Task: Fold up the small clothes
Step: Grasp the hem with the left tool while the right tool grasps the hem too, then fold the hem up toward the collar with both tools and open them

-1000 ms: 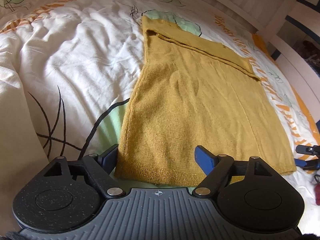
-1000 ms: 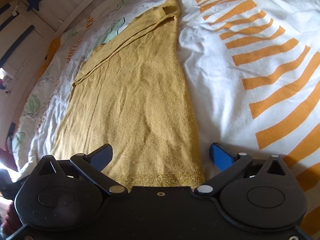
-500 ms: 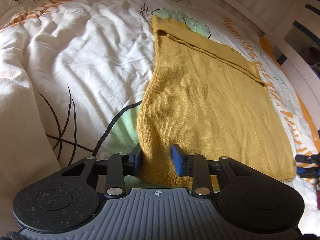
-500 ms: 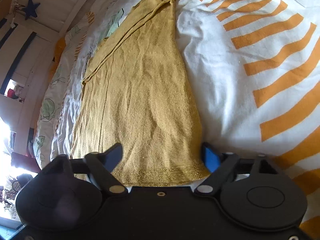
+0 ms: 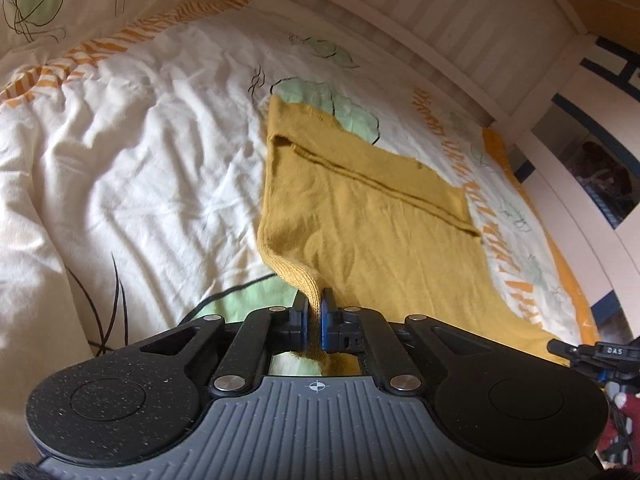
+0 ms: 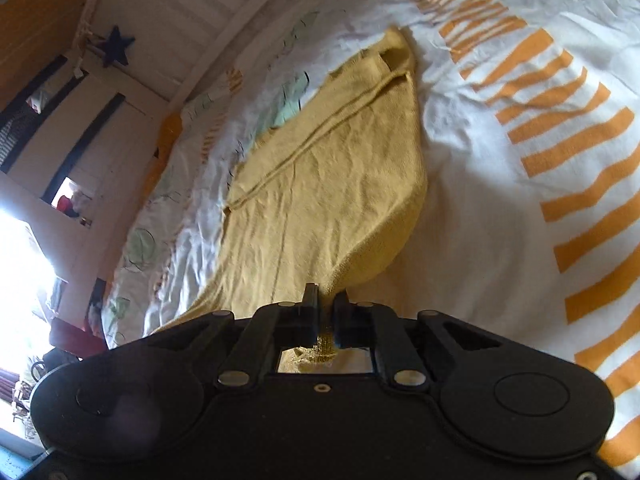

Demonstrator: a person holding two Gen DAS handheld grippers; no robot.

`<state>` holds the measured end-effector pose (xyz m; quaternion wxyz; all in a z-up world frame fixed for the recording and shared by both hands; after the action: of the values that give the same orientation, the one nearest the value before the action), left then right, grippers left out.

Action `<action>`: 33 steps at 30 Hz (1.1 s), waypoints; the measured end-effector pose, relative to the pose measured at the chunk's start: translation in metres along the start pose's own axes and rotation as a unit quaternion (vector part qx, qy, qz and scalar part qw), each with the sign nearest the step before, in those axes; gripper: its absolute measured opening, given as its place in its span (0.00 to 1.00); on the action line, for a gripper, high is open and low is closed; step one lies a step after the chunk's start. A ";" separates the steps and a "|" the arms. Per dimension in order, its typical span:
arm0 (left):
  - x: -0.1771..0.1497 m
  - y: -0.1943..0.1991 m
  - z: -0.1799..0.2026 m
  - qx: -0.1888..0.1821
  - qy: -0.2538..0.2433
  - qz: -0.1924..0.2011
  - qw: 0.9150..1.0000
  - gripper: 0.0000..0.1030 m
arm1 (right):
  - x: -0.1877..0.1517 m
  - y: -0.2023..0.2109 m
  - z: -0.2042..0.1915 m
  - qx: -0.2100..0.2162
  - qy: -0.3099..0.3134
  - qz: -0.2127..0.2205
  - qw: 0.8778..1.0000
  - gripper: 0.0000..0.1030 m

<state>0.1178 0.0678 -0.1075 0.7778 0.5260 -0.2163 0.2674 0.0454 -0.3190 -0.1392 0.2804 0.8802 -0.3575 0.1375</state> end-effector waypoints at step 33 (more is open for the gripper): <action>0.197 -0.157 0.028 0.002 0.059 0.071 0.996 0.05 | 0.222 -0.117 0.037 0.011 -0.005 0.131 0.991 0.15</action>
<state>0.3676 0.0317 -0.0860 0.7675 0.4941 -0.2059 0.3527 0.2871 -0.3951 -0.1173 0.2479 0.8294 -0.4700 0.1726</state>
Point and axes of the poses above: each gripper's, at about its wrist camera, not at the fingertips, and y roughly against the way its jaws point, z to its right, x to its top, the point moved 9 cm from there along -y, roughly the way its jaws point, and after that the axes turned 10 degrees about x, right-handed, at the moved point
